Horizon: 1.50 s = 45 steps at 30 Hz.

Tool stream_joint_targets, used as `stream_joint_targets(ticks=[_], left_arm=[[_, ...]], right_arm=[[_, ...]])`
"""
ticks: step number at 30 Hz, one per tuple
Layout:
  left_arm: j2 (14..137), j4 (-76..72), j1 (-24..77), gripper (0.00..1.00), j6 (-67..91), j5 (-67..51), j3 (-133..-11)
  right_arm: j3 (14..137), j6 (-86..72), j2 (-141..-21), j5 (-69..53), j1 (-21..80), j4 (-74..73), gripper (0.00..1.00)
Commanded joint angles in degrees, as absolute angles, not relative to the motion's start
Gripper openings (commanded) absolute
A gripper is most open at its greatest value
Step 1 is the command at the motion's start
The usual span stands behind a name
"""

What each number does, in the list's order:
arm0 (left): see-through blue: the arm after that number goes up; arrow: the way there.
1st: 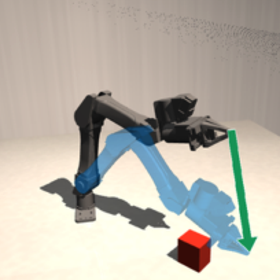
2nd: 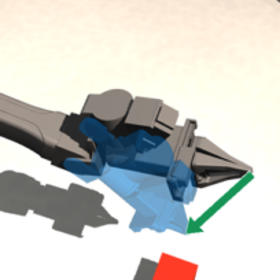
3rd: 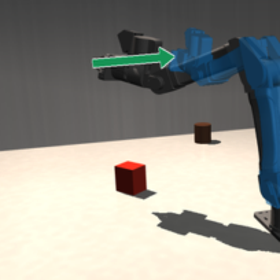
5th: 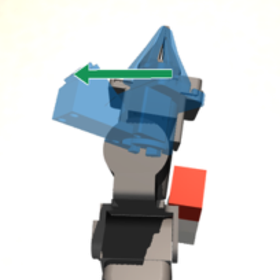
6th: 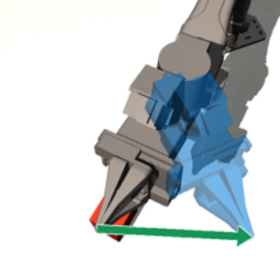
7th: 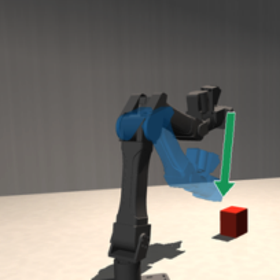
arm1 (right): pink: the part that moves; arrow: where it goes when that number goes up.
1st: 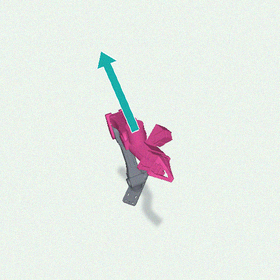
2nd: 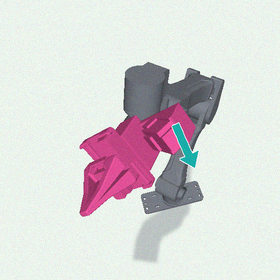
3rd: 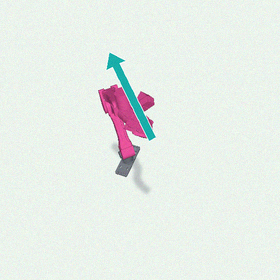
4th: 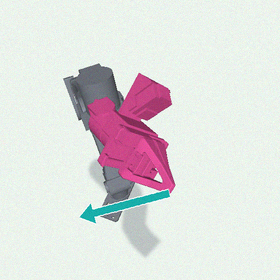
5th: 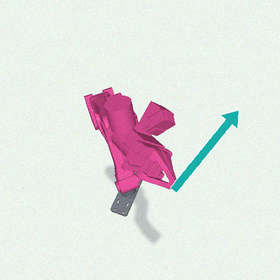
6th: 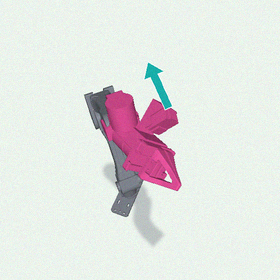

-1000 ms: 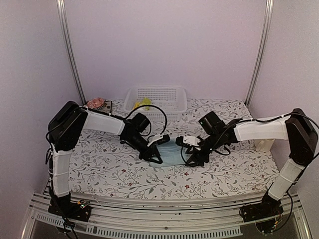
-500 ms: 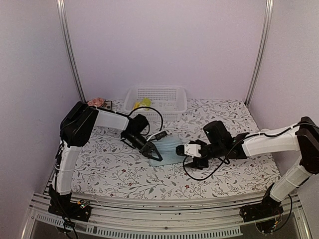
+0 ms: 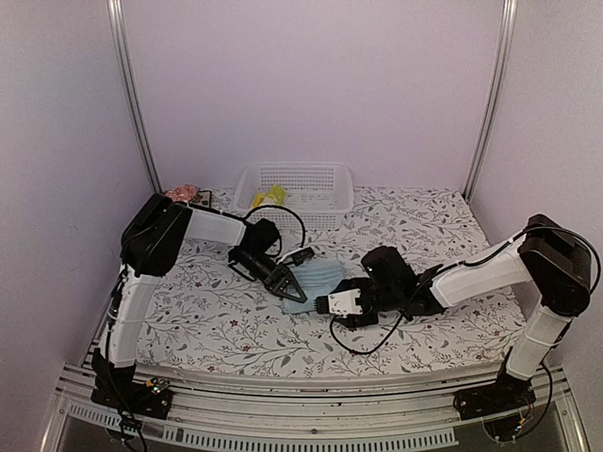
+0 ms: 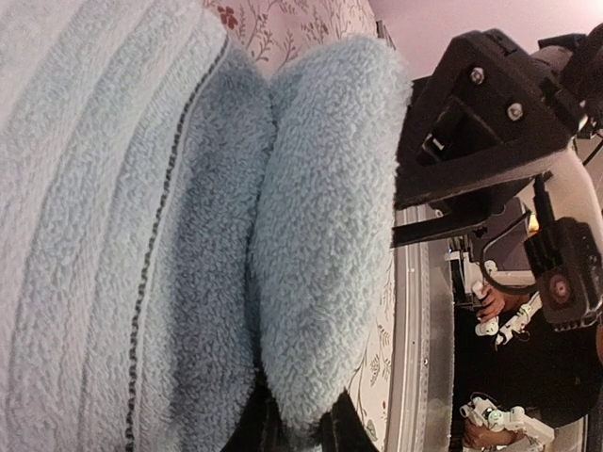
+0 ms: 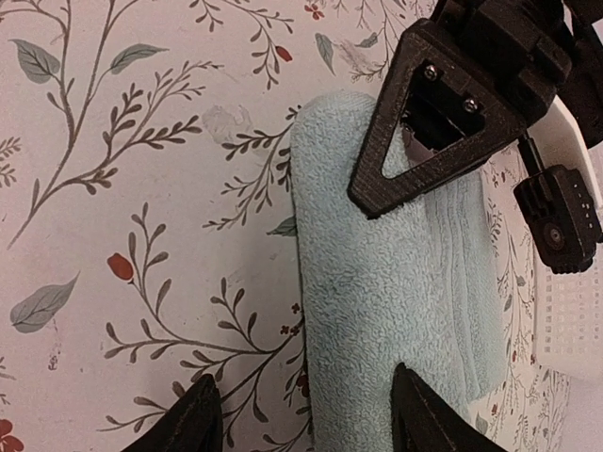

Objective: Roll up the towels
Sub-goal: Roll the towel at the center of the board.

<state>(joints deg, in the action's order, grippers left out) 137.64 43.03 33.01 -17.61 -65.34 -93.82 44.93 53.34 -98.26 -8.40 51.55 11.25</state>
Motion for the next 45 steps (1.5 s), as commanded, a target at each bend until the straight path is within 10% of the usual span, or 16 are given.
stream_joint_targets(ticks=[1,18,25,35,45], left_arm=[[142.6,45.7,31.9,0.0,-17.1,-54.3,-92.8],[144.3,48.8,31.8,0.0,-17.7,-53.7,-95.5],[144.1,48.6,31.2,0.02,-17.7,-53.8,-95.3],[140.0,45.9,31.2,0.38,-19.0,-51.9,-92.7],[121.8,34.7,31.2,0.74,-19.4,-42.4,-83.2]], right_arm=[[47.3,55.3,-101.3,-2.9,52.9,15.5,0.62],[47.2,57.3,-105.7,2.4,53.7,20.9,0.63],[49.0,53.5,-108.5,5.2,53.7,19.2,0.44],[55.8,47.3,-111.8,0.8,52.7,5.3,0.16],[61.4,43.1,-112.0,-12.3,50.4,-12.3,0.12]])
